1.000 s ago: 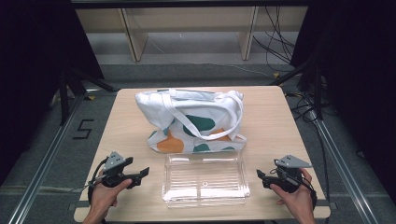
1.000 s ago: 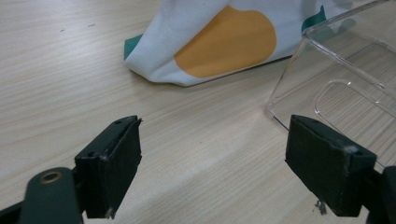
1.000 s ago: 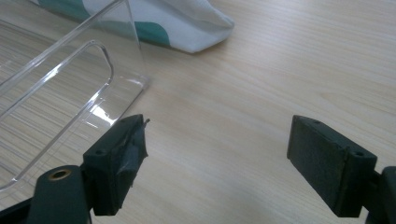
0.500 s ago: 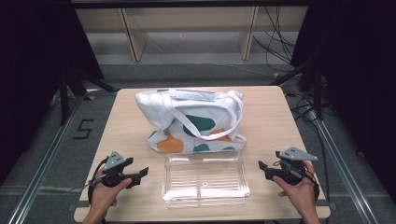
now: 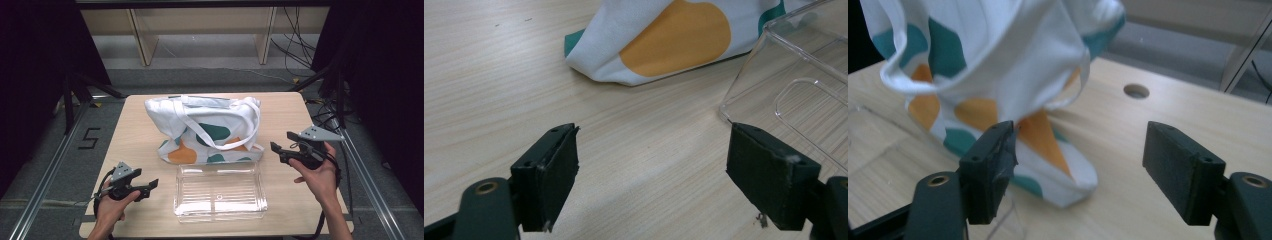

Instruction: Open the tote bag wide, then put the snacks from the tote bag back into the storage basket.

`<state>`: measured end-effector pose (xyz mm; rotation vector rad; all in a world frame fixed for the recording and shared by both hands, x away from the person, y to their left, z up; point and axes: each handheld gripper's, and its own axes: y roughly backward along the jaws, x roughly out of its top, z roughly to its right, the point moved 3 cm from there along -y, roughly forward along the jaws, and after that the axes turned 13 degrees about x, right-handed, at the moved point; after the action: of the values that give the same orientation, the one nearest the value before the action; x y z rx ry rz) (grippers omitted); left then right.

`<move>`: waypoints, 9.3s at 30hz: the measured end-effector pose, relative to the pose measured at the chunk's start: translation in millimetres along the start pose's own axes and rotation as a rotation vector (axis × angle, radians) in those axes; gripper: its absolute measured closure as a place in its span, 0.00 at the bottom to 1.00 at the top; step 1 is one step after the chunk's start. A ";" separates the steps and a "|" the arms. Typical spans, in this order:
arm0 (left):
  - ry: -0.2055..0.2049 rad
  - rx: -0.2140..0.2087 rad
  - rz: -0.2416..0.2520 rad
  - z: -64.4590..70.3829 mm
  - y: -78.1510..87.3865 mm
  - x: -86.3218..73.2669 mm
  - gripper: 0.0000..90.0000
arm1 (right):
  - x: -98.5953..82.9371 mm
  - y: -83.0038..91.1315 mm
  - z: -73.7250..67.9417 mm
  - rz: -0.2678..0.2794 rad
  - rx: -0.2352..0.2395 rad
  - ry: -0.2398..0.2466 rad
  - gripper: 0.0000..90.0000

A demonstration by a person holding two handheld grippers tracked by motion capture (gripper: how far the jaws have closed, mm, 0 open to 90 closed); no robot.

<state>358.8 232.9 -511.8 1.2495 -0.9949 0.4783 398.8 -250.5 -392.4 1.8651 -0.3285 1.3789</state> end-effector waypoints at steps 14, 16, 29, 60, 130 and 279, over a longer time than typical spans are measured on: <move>0.002 -0.017 -0.024 1.0 -1.7 -1.2 0.24 | 58.6 -28.8 -6.9 0.005 0.069 0.034 0.51; -0.008 -0.023 -0.021 1.4 -1.5 -1.1 0.24 | 65.3 -34.2 -5.7 0.005 0.051 0.037 0.51; 0.011 -0.044 -0.011 2.6 -1.9 1.1 0.23 | 96.6 -62.7 6.2 -0.165 0.014 0.108 0.81; -0.006 -0.310 0.079 51.2 12.4 140.2 0.33 | 43.9 -9.2 -36.7 -0.080 0.070 0.327 0.98; -0.343 -0.129 0.020 30.3 -78.2 98.0 0.76 | -23.8 -107.5 -20.6 -0.350 0.180 0.275 0.98; -0.049 -0.081 -0.024 31.8 -0.4 13.3 0.25 | 23.7 -86.0 3.9 -0.206 0.166 0.062 0.35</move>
<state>354.6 200.4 -501.1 1.2040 -1.0298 0.3869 463.1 -190.7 -408.6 1.9253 0.0107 1.3525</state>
